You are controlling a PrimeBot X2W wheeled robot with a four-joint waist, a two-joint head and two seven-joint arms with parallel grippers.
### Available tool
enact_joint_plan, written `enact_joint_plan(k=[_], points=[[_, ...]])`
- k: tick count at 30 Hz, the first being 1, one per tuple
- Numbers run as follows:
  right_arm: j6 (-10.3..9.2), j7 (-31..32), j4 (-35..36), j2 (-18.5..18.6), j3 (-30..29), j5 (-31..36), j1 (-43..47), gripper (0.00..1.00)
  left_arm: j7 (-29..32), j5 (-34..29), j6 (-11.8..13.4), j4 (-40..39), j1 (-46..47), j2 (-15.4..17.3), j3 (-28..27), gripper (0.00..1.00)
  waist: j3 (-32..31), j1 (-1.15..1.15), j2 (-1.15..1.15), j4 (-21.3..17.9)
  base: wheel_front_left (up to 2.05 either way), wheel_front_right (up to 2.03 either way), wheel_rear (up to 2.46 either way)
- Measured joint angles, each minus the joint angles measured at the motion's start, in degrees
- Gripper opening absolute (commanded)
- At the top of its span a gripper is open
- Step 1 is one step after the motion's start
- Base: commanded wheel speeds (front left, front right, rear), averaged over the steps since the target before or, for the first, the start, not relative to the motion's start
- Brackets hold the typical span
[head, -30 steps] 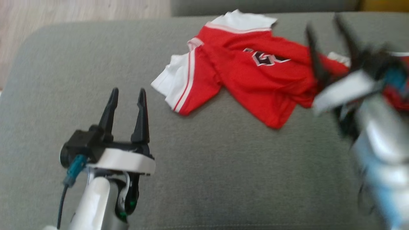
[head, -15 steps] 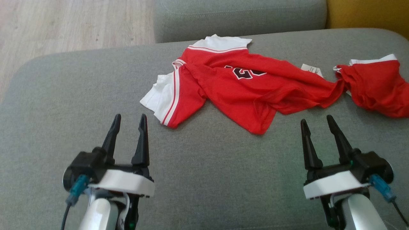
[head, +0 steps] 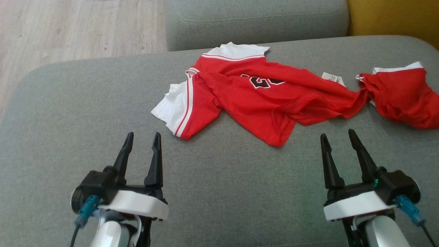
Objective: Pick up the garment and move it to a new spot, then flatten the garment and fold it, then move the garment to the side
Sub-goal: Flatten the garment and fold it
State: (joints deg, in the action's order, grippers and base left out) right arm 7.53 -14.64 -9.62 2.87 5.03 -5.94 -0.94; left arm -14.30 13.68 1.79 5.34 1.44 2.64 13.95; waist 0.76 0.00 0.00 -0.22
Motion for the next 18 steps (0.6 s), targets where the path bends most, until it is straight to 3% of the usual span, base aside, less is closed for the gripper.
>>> enact_joint_plan(k=[13,18], points=[[0.0,0.0,0.37,-0.02,-0.43,-0.54,0.49,1.0,0.0,0.0,-0.29,-0.07,-0.09,0.01,1.2,1.0,0.09,0.0,0.0,0.93,0.0,0.0,0.0],[0.0,0.01,-1.74,-0.01,2.54,1.85,0.23,1.0,0.0,0.0,-0.37,-0.05,-0.02,0.02,1.98,1.0,1.21,0.0,0.0,2.11,0.0,0.0,0.0]])
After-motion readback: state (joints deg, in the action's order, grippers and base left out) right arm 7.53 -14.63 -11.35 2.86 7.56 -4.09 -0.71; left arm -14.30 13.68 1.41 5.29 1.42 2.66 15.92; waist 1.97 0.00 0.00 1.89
